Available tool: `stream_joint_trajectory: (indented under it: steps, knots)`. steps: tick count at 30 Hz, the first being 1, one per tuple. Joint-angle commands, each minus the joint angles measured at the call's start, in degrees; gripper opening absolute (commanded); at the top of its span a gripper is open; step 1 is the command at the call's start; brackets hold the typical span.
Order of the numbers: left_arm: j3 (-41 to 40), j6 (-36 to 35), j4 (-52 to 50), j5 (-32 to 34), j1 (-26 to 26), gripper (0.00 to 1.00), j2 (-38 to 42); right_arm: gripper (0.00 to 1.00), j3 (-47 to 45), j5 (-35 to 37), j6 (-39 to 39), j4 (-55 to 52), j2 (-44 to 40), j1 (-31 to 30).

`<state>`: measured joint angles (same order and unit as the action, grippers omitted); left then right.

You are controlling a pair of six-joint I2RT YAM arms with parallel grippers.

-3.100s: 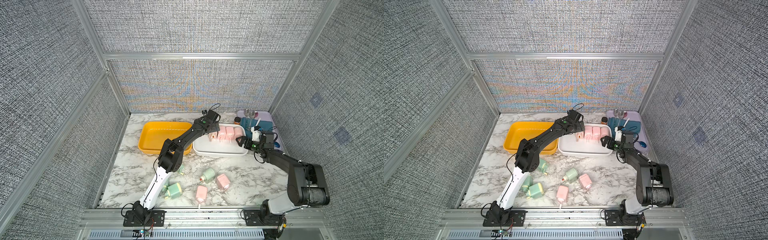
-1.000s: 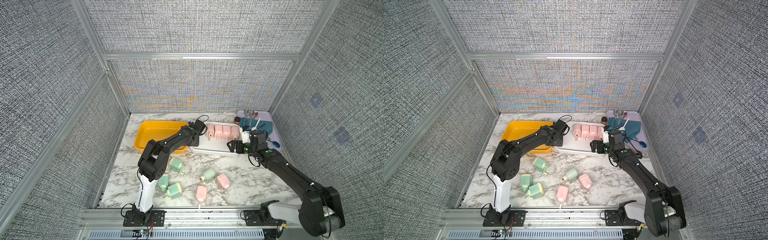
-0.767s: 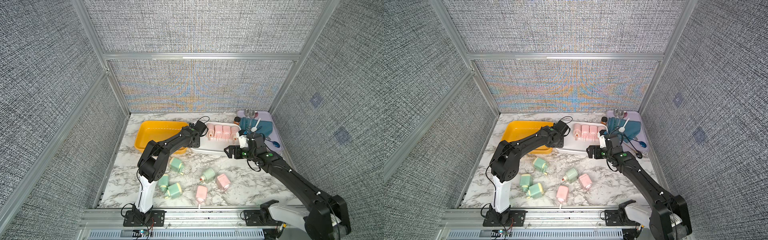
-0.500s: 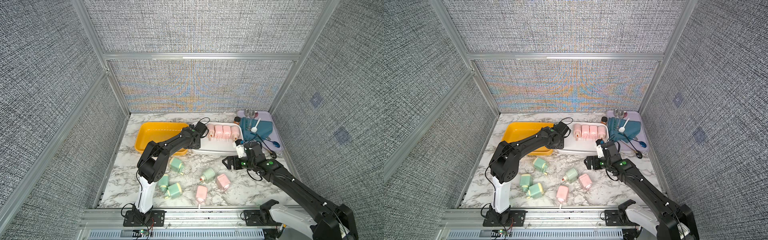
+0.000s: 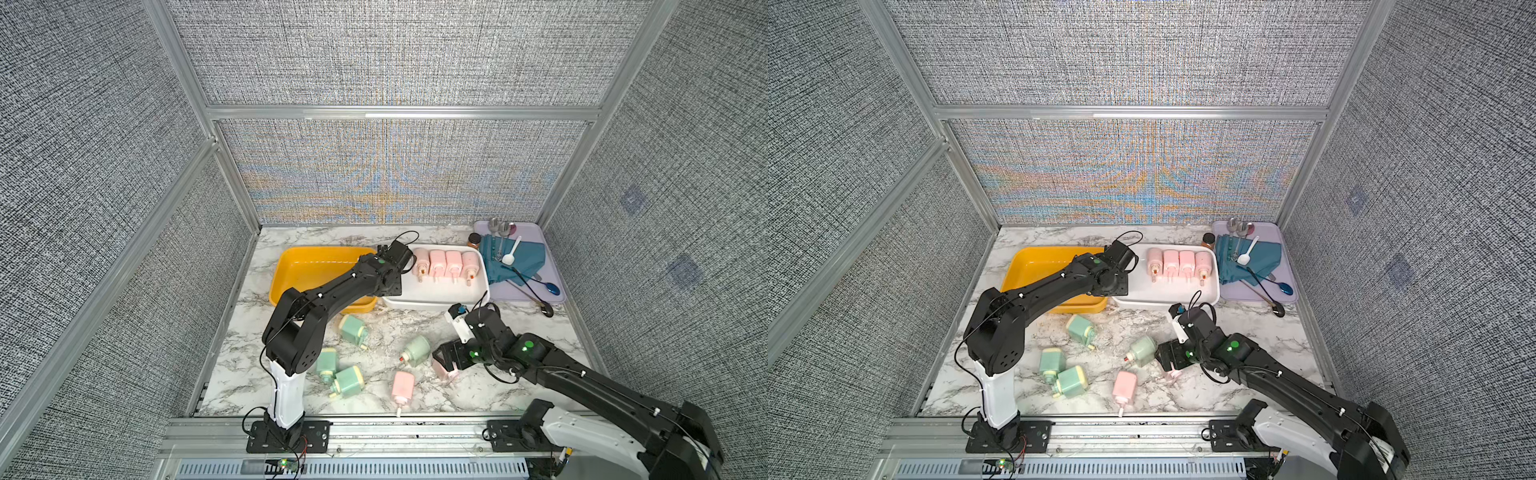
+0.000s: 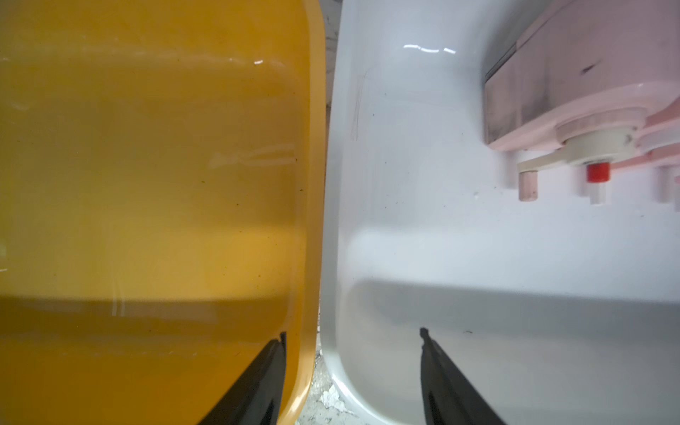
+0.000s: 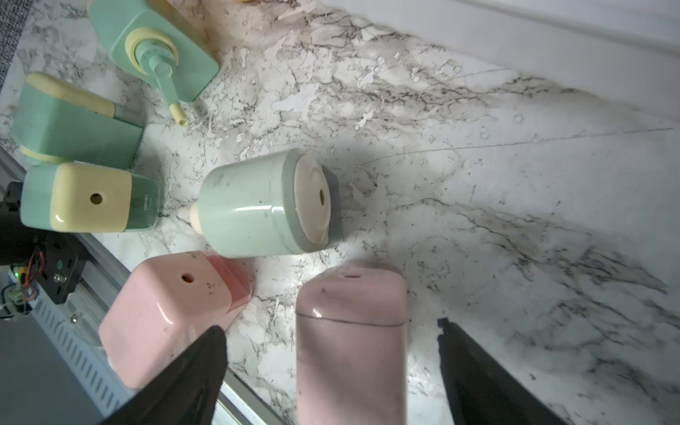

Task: Place the pencil sharpeners by color into the storage box
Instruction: Pick up the pencil sharpener from the center of the board.

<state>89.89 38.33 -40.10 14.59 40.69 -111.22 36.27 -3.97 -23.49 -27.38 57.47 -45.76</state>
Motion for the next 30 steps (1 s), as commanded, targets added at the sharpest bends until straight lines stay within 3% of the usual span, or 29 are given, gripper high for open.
stream_joint_trajectory:
  steps: [1, 4, 8, 15, 25, 30]
  knots:
    - [0.05, -1.12, 0.72, 1.19, -0.06, 0.70, 0.74, 0.92, -0.49, 6.13, -3.05, -0.71, 0.94, -1.70]
    - [-0.31, -1.98, 0.68, 2.25, -0.10, 0.79, 1.24, 0.92, -0.68, 6.49, -3.12, -1.21, 1.82, -3.39]
    - [-1.20, -3.33, 1.96, 2.85, -0.08, 1.00, 2.21, 0.91, -0.55, 9.31, -5.36, -2.68, 3.02, -5.48]
    - [-0.85, -3.96, 3.11, 3.17, -0.28, 1.00, 2.41, 0.83, 0.08, 12.06, -6.06, -2.63, 6.96, -7.85]
    - [-0.94, -3.34, 2.96, 2.78, -0.91, 1.00, 1.45, 0.54, 1.66, 14.95, -6.78, -5.59, 8.81, -8.20]
    - [-1.03, -3.10, 3.69, 1.45, -1.65, 1.00, 1.28, 0.53, 3.42, 17.59, -7.47, -8.41, 8.76, -8.11]
